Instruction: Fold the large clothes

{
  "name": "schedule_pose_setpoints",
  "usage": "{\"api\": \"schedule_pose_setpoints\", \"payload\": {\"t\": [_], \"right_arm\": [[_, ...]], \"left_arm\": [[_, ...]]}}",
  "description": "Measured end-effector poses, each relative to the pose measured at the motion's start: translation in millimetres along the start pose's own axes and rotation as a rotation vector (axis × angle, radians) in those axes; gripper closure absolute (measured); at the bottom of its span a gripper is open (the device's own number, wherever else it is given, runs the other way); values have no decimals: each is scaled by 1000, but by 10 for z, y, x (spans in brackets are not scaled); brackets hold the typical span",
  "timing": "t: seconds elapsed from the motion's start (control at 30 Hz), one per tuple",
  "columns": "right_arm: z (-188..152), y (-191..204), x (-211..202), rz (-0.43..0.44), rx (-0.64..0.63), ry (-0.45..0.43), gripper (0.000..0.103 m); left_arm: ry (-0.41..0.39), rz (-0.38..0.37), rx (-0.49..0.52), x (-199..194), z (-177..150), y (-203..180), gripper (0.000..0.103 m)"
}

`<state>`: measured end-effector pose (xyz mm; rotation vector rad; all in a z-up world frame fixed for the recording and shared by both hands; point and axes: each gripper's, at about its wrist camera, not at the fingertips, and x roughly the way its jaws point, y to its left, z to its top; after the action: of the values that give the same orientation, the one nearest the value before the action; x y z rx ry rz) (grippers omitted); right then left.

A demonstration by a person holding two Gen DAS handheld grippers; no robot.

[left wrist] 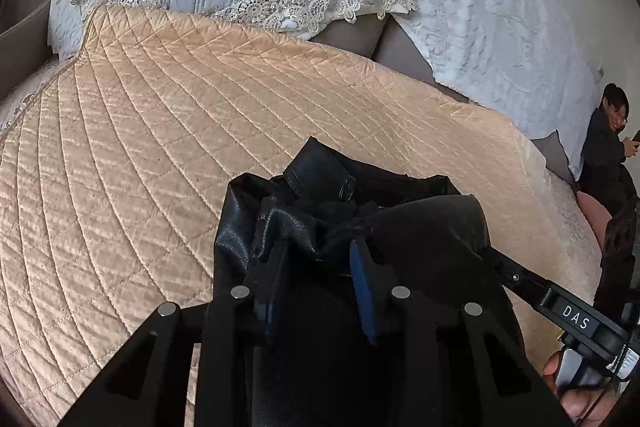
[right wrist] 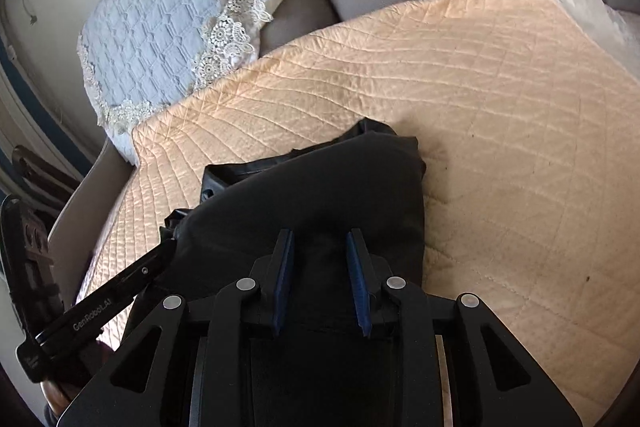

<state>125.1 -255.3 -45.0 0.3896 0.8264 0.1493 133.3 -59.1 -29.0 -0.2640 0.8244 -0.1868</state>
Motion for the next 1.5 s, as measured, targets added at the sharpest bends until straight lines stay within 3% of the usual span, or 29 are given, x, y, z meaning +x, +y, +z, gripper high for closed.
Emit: {"api": "schedule_pose_setpoints", "payload": {"t": [0.43, 0.53, 0.6, 0.7, 0.77, 0.9, 0.97, 1.03, 1.23, 1.37, 1.5], "right_arm": [[-5, -24, 135, -35, -6, 32, 75], [29, 34, -13, -93, -42, 52, 75], [-27, 130, -283, -76, -66, 15, 75], [-250, 323, -658, -39, -115, -17, 75], [-460, 435, -812, -17, -149, -12, 75], [-830, 513, -779, -22, -201, 54, 74], [-922, 519, -749, -41, -237, 40, 74], [-884, 528, -752, -52, -237, 50, 73], [-899, 527, -1010, -56, -238, 52, 73], [-1035, 439, -1015, -51, -228, 61, 64], [-962, 430, -1041, -43, -207, 87, 64]], "left_arm": [[35, 13, 5, 141, 36, -33, 69], [57, 25, 25, 80, 98, -75, 69], [50, 24, 37, -128, 129, -115, 69], [-11, -21, 54, -577, -15, -112, 69], [-10, -43, 61, -779, -210, -53, 69], [33, -27, 48, -904, -661, 167, 68], [39, -27, 28, -893, -798, 265, 60], [45, -44, -5, -891, -782, 309, 60], [35, -12, 41, -1104, -708, 204, 62], [58, 5, 61, -1096, -824, 210, 60], [71, 20, 56, -1101, -813, 200, 60]]}}
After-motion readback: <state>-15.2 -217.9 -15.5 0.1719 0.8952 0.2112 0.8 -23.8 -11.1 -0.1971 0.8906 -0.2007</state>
